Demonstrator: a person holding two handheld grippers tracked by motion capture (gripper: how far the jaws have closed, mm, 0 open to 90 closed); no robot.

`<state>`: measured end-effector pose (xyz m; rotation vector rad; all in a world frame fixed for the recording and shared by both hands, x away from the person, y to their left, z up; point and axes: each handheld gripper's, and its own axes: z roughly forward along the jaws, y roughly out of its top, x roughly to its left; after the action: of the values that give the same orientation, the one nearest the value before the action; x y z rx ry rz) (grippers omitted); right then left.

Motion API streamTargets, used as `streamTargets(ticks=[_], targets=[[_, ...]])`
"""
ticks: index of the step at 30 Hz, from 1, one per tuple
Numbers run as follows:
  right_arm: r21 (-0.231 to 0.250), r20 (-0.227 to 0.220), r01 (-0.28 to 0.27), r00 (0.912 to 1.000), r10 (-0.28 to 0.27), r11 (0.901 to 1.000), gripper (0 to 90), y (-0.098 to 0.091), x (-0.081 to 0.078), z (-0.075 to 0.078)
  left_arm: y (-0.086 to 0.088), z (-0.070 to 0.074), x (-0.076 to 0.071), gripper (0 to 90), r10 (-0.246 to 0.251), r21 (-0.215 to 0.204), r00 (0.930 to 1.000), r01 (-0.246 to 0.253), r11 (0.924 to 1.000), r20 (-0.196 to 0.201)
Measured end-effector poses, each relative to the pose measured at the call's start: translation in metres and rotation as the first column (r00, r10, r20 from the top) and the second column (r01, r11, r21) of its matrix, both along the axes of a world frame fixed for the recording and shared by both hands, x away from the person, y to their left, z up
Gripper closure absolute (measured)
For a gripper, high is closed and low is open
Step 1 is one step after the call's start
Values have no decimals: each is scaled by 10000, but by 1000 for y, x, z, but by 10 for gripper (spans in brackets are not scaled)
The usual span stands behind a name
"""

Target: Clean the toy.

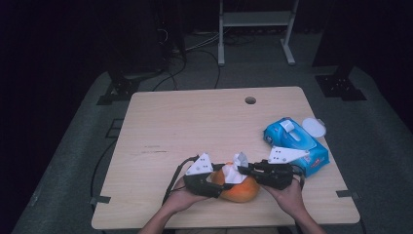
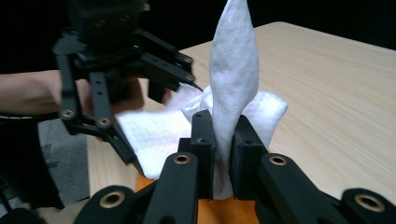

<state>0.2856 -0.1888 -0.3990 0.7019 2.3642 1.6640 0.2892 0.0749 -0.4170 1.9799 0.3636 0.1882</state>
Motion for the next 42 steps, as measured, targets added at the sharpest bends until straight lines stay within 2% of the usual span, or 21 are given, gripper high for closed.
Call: streamTargets(ticks=[4,6,9,12,15,18,20,22,23,26,28,32,33,35,40,42], targets=[[63,-16,238,9997,-238,9997,808,-5,0,1,3,12,-5,375,113,-170,9993,-107,9998,357],[54,85,254,9996,-254,9997,808,-2,-2,3,3,15,-7,377,117,22,9983,-119,9999,568],[200,253,10,9997,-15,9998,807,2,-6,4,2,12,-7,368,155,83,9988,-159,9998,475],[169,88,-6,10000,5,9999,807,4,-4,0,2,11,-5,323,141,181,9991,-149,9997,389],[35,-123,-53,9999,53,10000,808,5,0,-5,5,9,-1,195,144,103,9998,-143,9998,-122],[-3,-168,-31,9999,31,10000,808,3,0,-7,11,5,5,108,224,153,9979,-215,9997,-600],[-21,-181,58,9998,-58,10000,808,0,1,-8,16,0,10,101,164,-121,9934,-179,9998,-1138],[-160,-217,184,9996,-187,9997,808,-1,3,-9,18,-3,13,122,81,-209,9914,-109,9997,-1309],[-271,-215,248,9994,-254,9993,808,-2,3,-10,20,-4,13,156,45,-260,9914,-80,9996,-1310],[-162,-242,308,9992,-312,9994,808,-3,3,-10,20,-3,12,263,78,-187,9928,-101,9998,-1192],[-156,-123,314,9994,-316,9994,809,-1,1,-8,17,-1,10,288,205,-90,9946,-215,9997,-1019],[458,36,-123,9999,122,9989,808,2,-4,-1,9,1,7,307,363,-79,9960,-370,9993,-818],[482,167,-263,9995,255,9985,808,4,-7,1,7,2,7,306,339,-28,9965,-343,9994,-764],[221,344,-246,9991,238,9995,809,6,-8,2,4,3,5,289,300,38,9972,-299,9995,-685],[190,-35,-64,10000,65,9998,814,-2,-2,-7,7,0,9,171,52,-98,9954,-61,9999,-957],[74,0,-77,10000,77,9999,814,-1,-3,-7,10,-2,11,120,72,-58,9941,-79,10000,-1080]])
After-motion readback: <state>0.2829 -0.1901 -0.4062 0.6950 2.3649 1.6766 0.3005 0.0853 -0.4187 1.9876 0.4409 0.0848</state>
